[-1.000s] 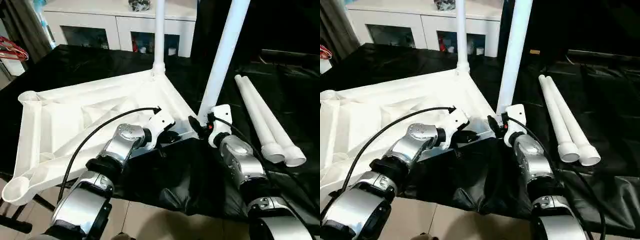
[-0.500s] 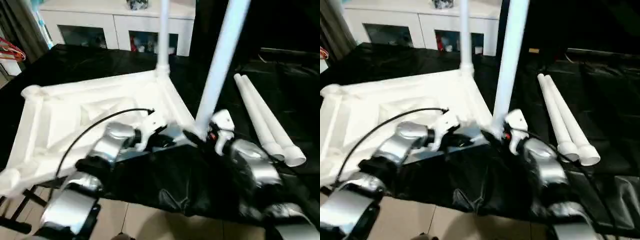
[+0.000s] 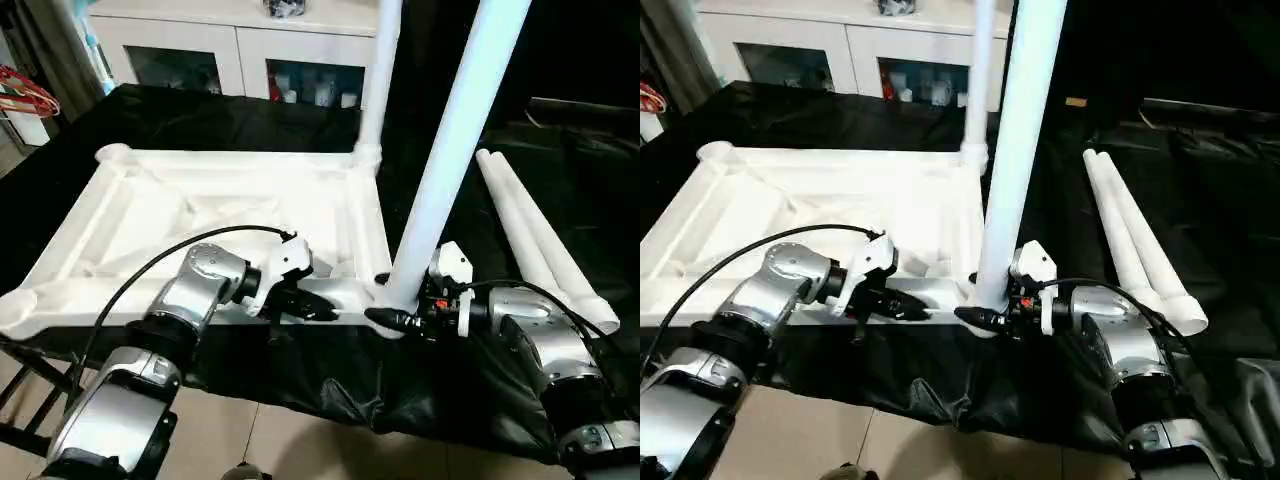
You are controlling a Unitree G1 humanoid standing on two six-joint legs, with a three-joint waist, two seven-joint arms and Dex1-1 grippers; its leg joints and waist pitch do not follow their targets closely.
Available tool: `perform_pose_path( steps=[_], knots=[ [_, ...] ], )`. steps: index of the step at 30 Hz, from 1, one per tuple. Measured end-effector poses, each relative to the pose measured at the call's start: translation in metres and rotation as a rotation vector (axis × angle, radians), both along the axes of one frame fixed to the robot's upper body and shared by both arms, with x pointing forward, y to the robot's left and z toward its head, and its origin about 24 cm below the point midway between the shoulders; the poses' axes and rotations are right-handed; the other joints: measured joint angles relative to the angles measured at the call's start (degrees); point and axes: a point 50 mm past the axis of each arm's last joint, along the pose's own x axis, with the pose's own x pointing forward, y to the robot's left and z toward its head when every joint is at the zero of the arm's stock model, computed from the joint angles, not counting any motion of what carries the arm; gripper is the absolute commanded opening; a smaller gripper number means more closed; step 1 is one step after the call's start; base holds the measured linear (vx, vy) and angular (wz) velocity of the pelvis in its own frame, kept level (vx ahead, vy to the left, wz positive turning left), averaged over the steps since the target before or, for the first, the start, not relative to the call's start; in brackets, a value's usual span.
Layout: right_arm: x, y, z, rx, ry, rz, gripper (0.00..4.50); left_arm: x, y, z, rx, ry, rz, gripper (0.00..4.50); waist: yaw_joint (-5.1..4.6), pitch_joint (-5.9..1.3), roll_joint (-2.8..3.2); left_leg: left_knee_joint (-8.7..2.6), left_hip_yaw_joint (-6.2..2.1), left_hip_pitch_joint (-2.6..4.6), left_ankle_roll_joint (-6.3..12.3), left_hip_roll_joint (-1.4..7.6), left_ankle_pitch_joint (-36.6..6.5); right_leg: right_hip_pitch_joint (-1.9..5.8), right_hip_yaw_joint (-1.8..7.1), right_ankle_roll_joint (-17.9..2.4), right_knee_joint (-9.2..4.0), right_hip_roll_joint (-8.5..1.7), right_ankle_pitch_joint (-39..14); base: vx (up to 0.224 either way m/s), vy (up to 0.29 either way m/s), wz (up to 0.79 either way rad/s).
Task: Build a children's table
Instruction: Rotate leg to tighten
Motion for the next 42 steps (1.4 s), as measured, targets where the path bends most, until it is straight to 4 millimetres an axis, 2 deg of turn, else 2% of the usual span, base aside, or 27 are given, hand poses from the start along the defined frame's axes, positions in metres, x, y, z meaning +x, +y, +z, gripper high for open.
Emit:
perform_pose_path(
  steps=[5,8,13,21,23,25,28,32,42],
  knots=[
    [-0.001,0.000,0.000,0.001,0.007,-0.004,2.70,0.000,-0.001,0.000,-0.002,-0.001,-0.001,0.00,0.12,0.00,0.00,-0.01,0.00,0.00,0.00,0.00,0.0,0.00,-0.01,0.0,0.00,0.00,0.0,0.000,0.000,0.00],
    [0.001,-0.001,-0.003,0.015,-0.002,-0.083,2.69,0.002,-0.005,-0.001,-0.006,-0.020,0.037,0.00,0.21,0.00,-0.02,0.03,0.00,0.02,-0.01,0.01,0.0,0.01,0.01,0.0,0.02,0.00,0.0,0.000,0.000,0.00],
    [0.023,0.003,-0.007,0.030,-0.028,-0.411,2.69,0.012,-0.021,-0.004,-0.015,-0.088,0.202,0.00,-0.77,-0.01,-0.05,0.14,0.00,0.12,-0.02,-0.04,0.0,0.06,0.07,0.0,0.05,-0.03,0.0,0.000,0.000,0.00],
    [0.046,0.015,-0.008,0.023,-0.050,-0.785,2.67,0.022,-0.049,-0.003,-0.012,-0.134,0.379,0.00,-0.81,-0.08,0.09,0.08,0.00,0.12,-0.02,-0.06,0.0,0.06,0.07,0.0,0.05,-0.03,0.0,0.000,0.000,0.00],
    [0.048,0.016,-0.008,0.042,-0.050,-0.830,3.37,0.023,-0.053,-0.003,-0.014,-0.141,0.393,0.00,-0.74,-0.11,0.13,0.02,0.00,0.09,-0.01,-0.06,0.0,0.06,0.06,0.0,-0.01,-0.03,0.0,0.000,0.000,0.00],
    [0.048,0.017,-0.007,0.049,-0.056,-0.833,3.37,0.023,-0.053,-0.003,-0.015,-0.143,0.393,0.00,-0.72,-0.16,0.21,-0.06,0.00,0.07,-0.01,-0.06,0.0,0.06,0.04,0.0,-0.11,-0.03,0.0,0.000,0.000,0.00],
    [0.048,0.019,-0.007,0.061,-0.060,-0.818,3.80,0.023,-0.052,-0.003,-0.016,-0.144,0.388,0.00,-0.78,-0.13,0.24,-0.06,0.00,0.07,-0.01,-0.06,0.0,0.06,0.03,0.0,-0.10,-0.03,0.0,0.000,0.000,0.00],
    [0.046,0.019,-0.006,0.070,-0.067,-0.756,3.87,0.023,-0.047,-0.002,-0.017,-0.141,0.366,0.00,-0.84,-0.10,0.29,-0.07,0.00,0.05,-0.01,-0.05,0.0,0.03,0.03,0.0,-0.11,-0.02,0.0,0.000,0.000,0.00],
    [0.020,-0.003,-0.003,0.025,-0.055,-0.325,3.87,0.015,-0.016,-0.001,-0.015,-0.085,0.197,0.00,-0.57,-0.07,0.32,-0.12,0.02,0.02,-0.01,0.01,0.0,0.01,-0.03,0.0,-0.13,0.02,0.0,0.000,0.000,0.00]
  ],
)
